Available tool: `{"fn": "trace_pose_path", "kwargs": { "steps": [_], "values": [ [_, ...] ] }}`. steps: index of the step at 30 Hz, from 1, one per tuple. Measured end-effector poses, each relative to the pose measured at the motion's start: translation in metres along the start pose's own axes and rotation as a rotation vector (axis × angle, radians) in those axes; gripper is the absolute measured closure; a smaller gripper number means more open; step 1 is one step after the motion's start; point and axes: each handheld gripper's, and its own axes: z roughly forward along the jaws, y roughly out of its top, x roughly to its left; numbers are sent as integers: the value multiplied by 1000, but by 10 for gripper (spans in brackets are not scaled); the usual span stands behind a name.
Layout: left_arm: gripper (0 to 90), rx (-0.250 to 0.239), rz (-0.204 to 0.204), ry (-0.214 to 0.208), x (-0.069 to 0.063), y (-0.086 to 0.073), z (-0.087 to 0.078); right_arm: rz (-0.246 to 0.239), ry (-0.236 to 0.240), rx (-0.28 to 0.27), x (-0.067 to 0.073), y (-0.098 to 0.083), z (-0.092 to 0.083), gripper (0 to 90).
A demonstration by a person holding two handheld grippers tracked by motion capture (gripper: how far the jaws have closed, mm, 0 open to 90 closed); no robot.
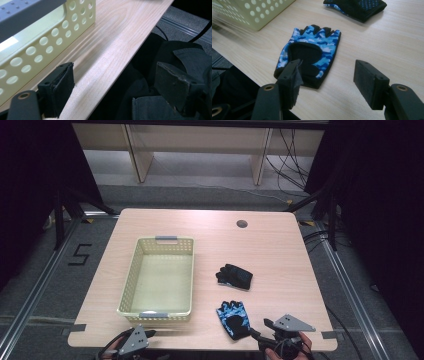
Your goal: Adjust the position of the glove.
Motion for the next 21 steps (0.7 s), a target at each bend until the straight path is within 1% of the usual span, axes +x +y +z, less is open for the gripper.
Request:
{"fn": "trace_pose_path", "kwargs": {
  "steps": [2,3,5,7,8,9,10,11,12,13,14,15,16,17,18,19,20,21],
  "values": [
    [158,-6,-22,-5,-2,0,1,0,2,0,0,0,0,408],
    [158,-6,-22,-5,-2,0,1,-5,1,-1,0,0,0,414],
    [158,-7,-18,-6,-1,0,1,1,21,-1,1,0,1,437],
    [158,0,-1,0,0,0,0,18,30,-4,2,1,0,476],
    [158,2,1,1,0,0,0,24,51,-4,2,1,0,503],
    [158,2,1,1,0,0,0,24,51,-4,2,1,0,503],
    [158,1,-18,2,0,-1,1,16,46,-6,3,2,-1,565],
    [158,1,-18,2,0,-1,1,16,46,-6,3,2,-1,565],
    [158,2,-16,1,0,0,1,24,55,-7,5,3,-2,597],
    [158,4,14,-1,1,0,0,24,58,-8,6,4,-2,641],
    [157,3,9,-1,1,0,0,-13,61,-25,9,6,-2,742],
    [158,3,9,-1,1,0,0,-13,61,-25,9,6,-2,742],
    [158,-8,-10,-3,0,0,1,-65,66,-33,12,10,-1,827],
    [158,-8,-10,-3,0,0,1,-65,66,-33,12,10,-1,827],
    [158,-9,-7,-6,0,0,1,-98,77,-38,16,14,-2,878],
    [158,4,9,-1,1,0,0,-106,86,-46,18,17,-1,896],
    [157,5,11,-2,1,0,0,-113,112,-49,20,19,2,900],
    [158,5,13,-1,1,0,0,-113,110,-45,23,22,4,900]
  ]
}}
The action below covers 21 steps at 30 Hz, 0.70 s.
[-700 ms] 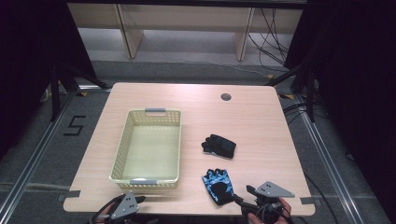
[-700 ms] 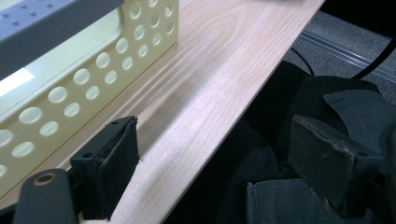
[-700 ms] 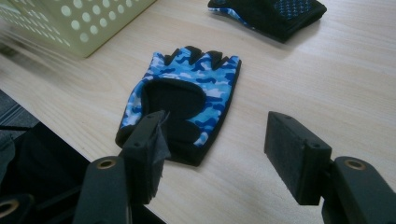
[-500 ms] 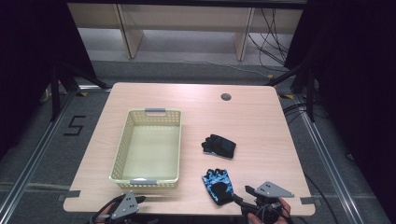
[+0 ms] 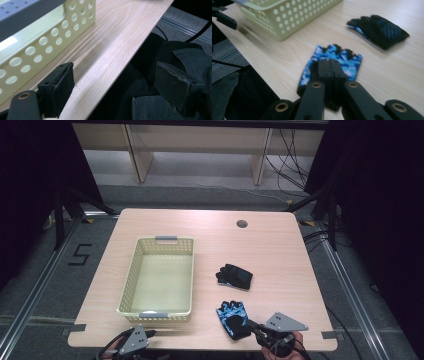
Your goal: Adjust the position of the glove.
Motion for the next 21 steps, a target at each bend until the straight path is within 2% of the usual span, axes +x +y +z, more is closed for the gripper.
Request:
{"fn": "trace_pose_path", "kwargs": {
  "steps": [1,2,3,5,8,9,10,12,14,15,17,18,19,21],
  "values": [
    [157,0,-3,-1,0,0,0,-28,9,-3,0,2,4,900],
    [158,-1,-4,-1,0,0,0,-21,14,15,3,4,7,900],
    [158,-5,-37,0,-2,0,1,-32,22,16,4,5,11,900],
    [158,0,-1,-1,0,0,0,-53,48,26,7,9,19,900],
    [158,0,-4,-2,0,0,0,-72,65,45,13,14,29,900],
    [157,-1,-4,-2,0,0,0,-78,84,60,15,16,34,900],
    [158,-2,-37,-5,-1,0,1,-85,89,71,17,17,38,900],
    [158,-14,-52,-8,-2,-1,2,-100,94,93,22,18,44,900],
    [158,-13,-51,-10,-2,-1,2,-108,109,119,26,18,49,900],
    [158,3,-29,0,-1,0,1,-107,109,134,27,18,52,900],
    [158,-12,-40,-7,-3,0,1,-112,119,150,29,16,57,900],
    [158,-13,-17,-8,-2,0,0,-120,117,153,29,16,58,900],
    [158,3,-14,-9,-1,0,-1,-123,121,161,29,14,60,900],
    [158,3,-12,-7,-1,0,-1,-120,131,182,31,13,61,900]
  ]
}}
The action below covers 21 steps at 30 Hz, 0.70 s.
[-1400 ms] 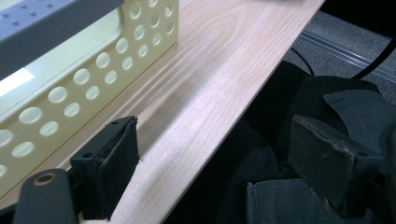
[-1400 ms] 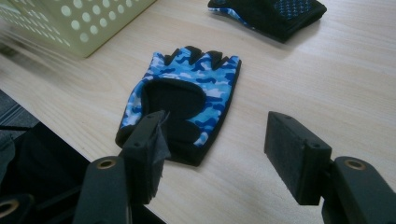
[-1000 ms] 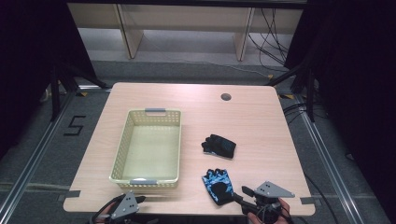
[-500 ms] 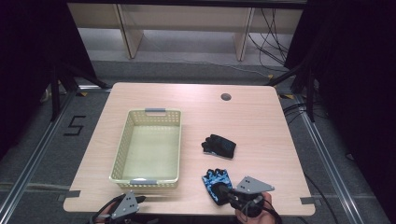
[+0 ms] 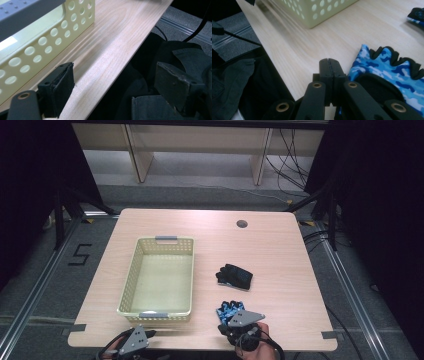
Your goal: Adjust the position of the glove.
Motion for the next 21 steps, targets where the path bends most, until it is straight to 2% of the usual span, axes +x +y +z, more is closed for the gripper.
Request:
{"fn": "trace_pose_path", "kwargs": {
  "steps": [2,3,4,5,7,8,9,10,11,13,15,16,17,18,20,21],
  "values": [
    [158,1,5,-2,0,0,0,0,-4,8,0,-2,1,900],
    [158,-3,6,10,0,0,1,-2,-1,9,0,-2,1,900],
    [158,-9,3,15,-1,0,1,-6,-3,-6,0,-3,3,900],
    [158,-2,9,11,0,0,1,6,5,25,0,-3,1,900],
    [158,-6,7,16,0,0,1,-5,-3,14,1,-5,3,900],
    [158,-4,8,14,0,0,1,2,-4,35,1,-5,2,900],
    [158,-2,9,12,0,0,1,11,-12,32,2,-6,3,900],
    [158,-4,8,4,0,0,0,-5,-10,45,0,-6,3,900],
    [158,-5,2,3,0,0,0,18,-12,47,1,-8,3,900],
    [158,-32,-28,-4,-3,0,1,9,-18,67,-2,-10,2,900],
    [158,-10,-4,1,-1,0,0,5,-20,73,-5,-12,0,900],
    [158,-2,8,-2,0,0,-1,14,-24,93,-7,-13,-3,900],
    [158,-4,10,-1,0,0,0,13,-35,83,-9,-16,-3,900],
    [158,-33,-25,-7,-2,0,2,8,-37,87,-11,-18,-5,900],
    [158,-17,-7,-6,-1,0,1,-12,-38,81,-17,-21,-8,900],
    [158,-34,-30,-8,-3,0,2,-11,-40,90,-19,-22,-12,900]
  ]
}}
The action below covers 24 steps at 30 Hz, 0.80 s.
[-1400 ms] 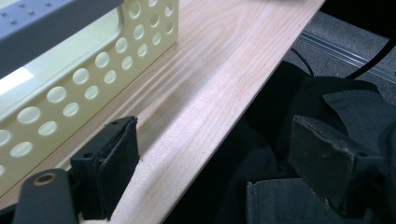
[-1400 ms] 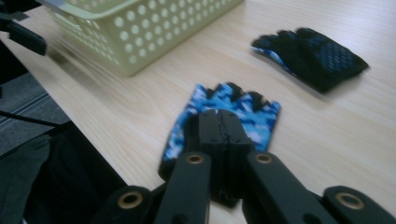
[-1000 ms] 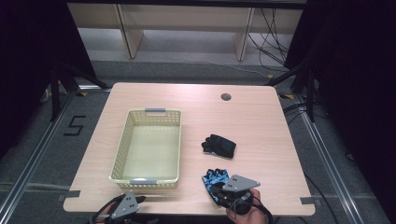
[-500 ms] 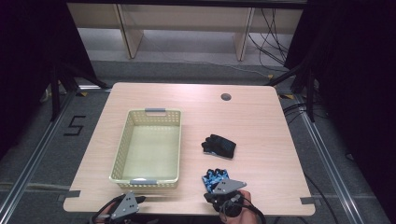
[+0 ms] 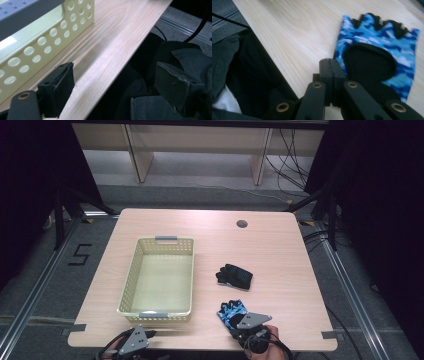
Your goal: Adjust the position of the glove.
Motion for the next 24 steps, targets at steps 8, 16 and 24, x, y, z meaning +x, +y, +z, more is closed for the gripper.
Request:
{"fn": "trace_pose_path", "kwargs": {
  "steps": [8,16,24],
  "values": [
    [158,17,21,1,2,0,-1,49,-78,10,-16,-14,-18,900],
    [158,19,22,1,2,0,-1,102,-110,1,-27,-22,-24,900],
    [158,7,9,0,0,0,0,124,-112,15,-34,-23,-29,900]
  ]
}}
